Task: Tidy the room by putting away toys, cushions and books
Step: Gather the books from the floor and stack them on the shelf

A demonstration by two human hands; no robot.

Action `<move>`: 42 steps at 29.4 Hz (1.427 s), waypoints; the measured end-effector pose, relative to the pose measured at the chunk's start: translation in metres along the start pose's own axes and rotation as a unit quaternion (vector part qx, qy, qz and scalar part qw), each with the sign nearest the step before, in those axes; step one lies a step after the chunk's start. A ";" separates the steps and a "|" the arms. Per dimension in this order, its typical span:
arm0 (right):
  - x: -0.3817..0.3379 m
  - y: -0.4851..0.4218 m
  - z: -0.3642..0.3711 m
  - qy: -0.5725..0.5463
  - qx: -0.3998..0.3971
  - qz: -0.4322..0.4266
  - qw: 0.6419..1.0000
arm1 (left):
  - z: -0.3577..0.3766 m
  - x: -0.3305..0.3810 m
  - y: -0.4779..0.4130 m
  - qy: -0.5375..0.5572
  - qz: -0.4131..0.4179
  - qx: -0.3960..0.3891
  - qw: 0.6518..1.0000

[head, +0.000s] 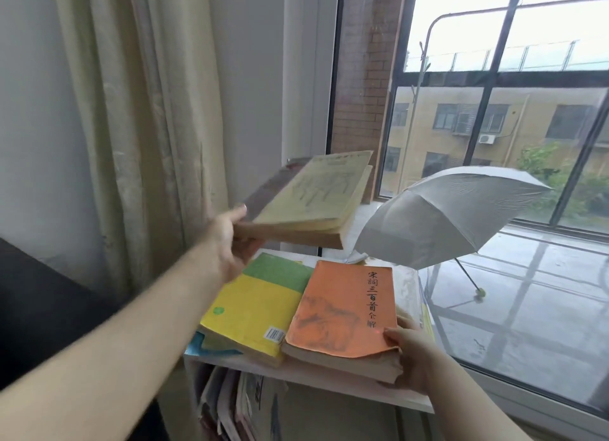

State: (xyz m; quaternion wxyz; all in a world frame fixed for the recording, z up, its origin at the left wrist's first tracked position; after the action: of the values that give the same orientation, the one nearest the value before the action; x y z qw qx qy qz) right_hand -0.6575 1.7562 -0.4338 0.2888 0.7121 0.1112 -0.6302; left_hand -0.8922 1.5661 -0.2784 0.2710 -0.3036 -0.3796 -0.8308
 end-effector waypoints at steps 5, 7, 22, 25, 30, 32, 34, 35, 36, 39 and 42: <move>0.006 0.008 0.003 -0.042 0.010 0.021 0.999 | -0.044 -0.125 -0.031 -0.261 -0.099 0.090 0.956; 0.004 0.009 0.003 -0.056 0.024 0.024 0.998 | -0.046 -0.127 -0.036 -0.352 -0.083 0.095 0.927; -0.010 0.007 0.011 -0.046 -0.049 -0.017 0.998 | -0.043 -0.113 -0.044 -0.658 0.156 0.117 0.727; -0.010 0.005 0.006 -0.056 -0.050 -0.016 0.997 | -0.048 -0.125 -0.049 -0.757 0.156 0.088 0.629; -0.007 0.003 0.008 -0.064 -0.056 -0.021 0.996 | -0.041 -0.141 -0.050 -0.848 0.133 0.056 0.511; -0.008 0.004 0.014 -0.067 -0.062 -0.017 0.996 | -0.040 -0.138 -0.050 -0.872 0.121 0.056 0.471; -0.012 0.006 0.018 -0.076 -0.066 -0.022 0.995 | -0.041 -0.143 -0.052 -0.899 0.102 0.055 0.423; -0.011 0.005 0.017 -0.076 -0.064 -0.026 0.995 | -0.041 -0.146 -0.052 -0.899 0.096 0.049 0.425; -0.011 0.003 0.016 -0.075 -0.061 -0.031 0.995 | -0.042 -0.146 -0.053 -0.883 0.087 0.040 0.459; -0.013 0.002 0.014 -0.081 -0.056 -0.050 0.994 | -0.051 -0.127 -0.058 -0.734 0.046 0.025 0.677; -0.020 0.006 0.013 -0.073 -0.056 -0.089 0.992 | -0.056 -0.109 -0.052 -0.613 0.038 0.042 0.788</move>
State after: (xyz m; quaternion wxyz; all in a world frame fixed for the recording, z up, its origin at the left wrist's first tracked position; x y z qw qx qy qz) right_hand -0.6685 1.7485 -0.4139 0.2783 0.6340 0.1878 -0.6966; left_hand -0.8714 1.5752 -0.4093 0.0253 -0.7518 -0.4883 -0.4424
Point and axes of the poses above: each hand's wrist, its own y-axis away from the middle knuckle, its own z-axis out of the palm, x = y × z, the point moved 10 cm from there along -y, towards the middle knuckle, and after that the axes turned 15 degrees about -z, right-handed, at the moved point
